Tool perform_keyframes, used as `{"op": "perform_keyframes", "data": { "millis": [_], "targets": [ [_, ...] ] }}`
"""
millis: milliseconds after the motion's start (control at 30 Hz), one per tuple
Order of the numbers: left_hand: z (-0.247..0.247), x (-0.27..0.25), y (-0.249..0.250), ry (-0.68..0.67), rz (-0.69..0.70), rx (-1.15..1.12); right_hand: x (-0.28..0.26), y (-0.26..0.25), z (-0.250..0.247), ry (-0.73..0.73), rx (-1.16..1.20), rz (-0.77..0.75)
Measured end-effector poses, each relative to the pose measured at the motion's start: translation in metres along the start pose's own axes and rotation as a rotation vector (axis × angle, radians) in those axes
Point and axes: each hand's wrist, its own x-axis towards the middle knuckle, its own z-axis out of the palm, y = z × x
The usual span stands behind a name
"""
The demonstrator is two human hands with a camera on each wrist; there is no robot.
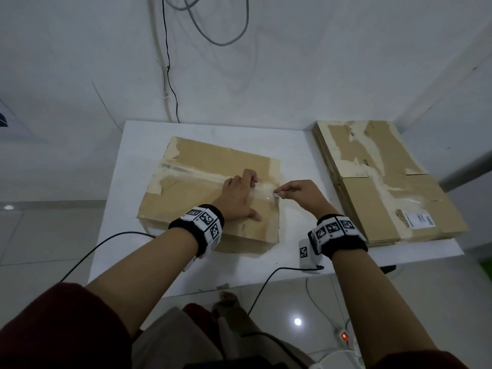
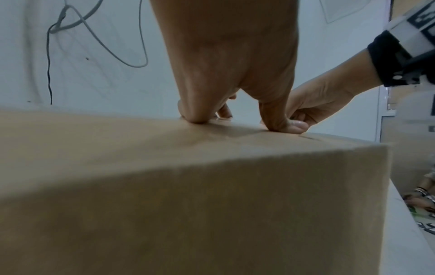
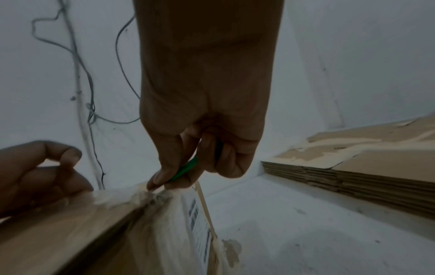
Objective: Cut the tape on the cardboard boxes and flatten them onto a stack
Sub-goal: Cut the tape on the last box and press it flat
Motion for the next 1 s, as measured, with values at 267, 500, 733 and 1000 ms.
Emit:
{"op": "perform_keyframes", "data": {
  "millis": [267, 500, 733, 1000],
  "targets": [
    [-0.009, 0.005, -0.003, -0.014, 0.032, 0.022, -0.009, 0.009, 0.011, 0.088, 0.006, 0.043],
    [-0.046, 0.02, 0.009, 0.198, 0.055, 0.257, -0.021, 0.02, 0.015, 0.051, 0.241, 0.18],
    [-0.054, -0.025, 0.05, 0.231, 0.055, 0.541, -0.019, 0.011, 0.007, 0.228, 0.316, 0.12],
    [0.007, -0.065, 0.021, 0.068, -0.097, 0.526, 0.0, -0.003, 0.024, 0.2, 0.22, 0.004]
  ]
}}
